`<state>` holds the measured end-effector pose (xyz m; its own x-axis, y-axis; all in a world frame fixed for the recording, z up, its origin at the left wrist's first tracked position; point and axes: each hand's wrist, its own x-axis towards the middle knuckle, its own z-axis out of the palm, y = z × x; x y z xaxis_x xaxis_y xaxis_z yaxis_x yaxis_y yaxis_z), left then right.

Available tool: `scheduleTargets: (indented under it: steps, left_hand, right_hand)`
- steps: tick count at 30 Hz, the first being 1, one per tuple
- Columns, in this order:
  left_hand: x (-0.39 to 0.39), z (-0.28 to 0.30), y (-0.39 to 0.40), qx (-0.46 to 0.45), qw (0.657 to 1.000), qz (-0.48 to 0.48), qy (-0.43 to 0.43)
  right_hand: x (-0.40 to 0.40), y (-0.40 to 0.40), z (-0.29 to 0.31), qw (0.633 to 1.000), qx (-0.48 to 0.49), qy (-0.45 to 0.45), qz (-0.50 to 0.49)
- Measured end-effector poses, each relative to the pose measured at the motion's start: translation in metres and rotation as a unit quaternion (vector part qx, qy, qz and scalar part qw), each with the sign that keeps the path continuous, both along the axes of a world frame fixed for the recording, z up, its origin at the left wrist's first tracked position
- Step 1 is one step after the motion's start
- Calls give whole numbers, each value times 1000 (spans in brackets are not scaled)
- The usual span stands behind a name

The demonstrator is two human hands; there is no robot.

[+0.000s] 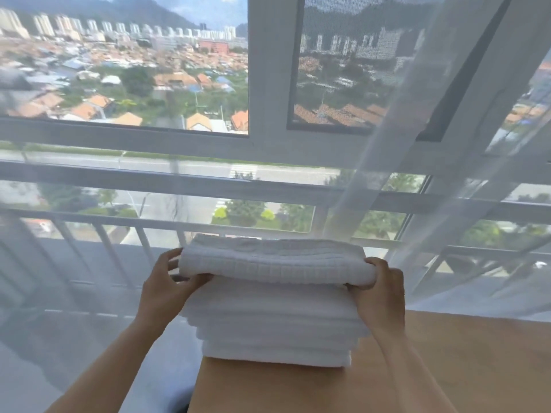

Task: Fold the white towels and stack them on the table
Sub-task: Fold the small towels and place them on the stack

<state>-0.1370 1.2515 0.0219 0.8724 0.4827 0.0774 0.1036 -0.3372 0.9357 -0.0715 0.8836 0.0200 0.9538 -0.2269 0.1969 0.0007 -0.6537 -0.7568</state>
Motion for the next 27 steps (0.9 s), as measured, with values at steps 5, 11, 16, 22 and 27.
scheduleTargets:
  steps: [5,11,16,22,27]
  left_hand:
    - [0,5,11,-247,963,-87,61]
    - [19,22,14,-310,937,-73,141]
    - [45,41,4,-331,921,-107,175]
    - [57,43,5,-220,962,-96,132]
    - [55,25,16,-157,980,-35,113]
  right_hand:
    - [4,-19,4,988,103,115,23]
    - [19,-37,16,866,431,229,113]
    - [37,-35,23,761,606,231,20]
    - [41,-31,25,853,487,159,98]
    - [33,-41,14,890,441,104,50]
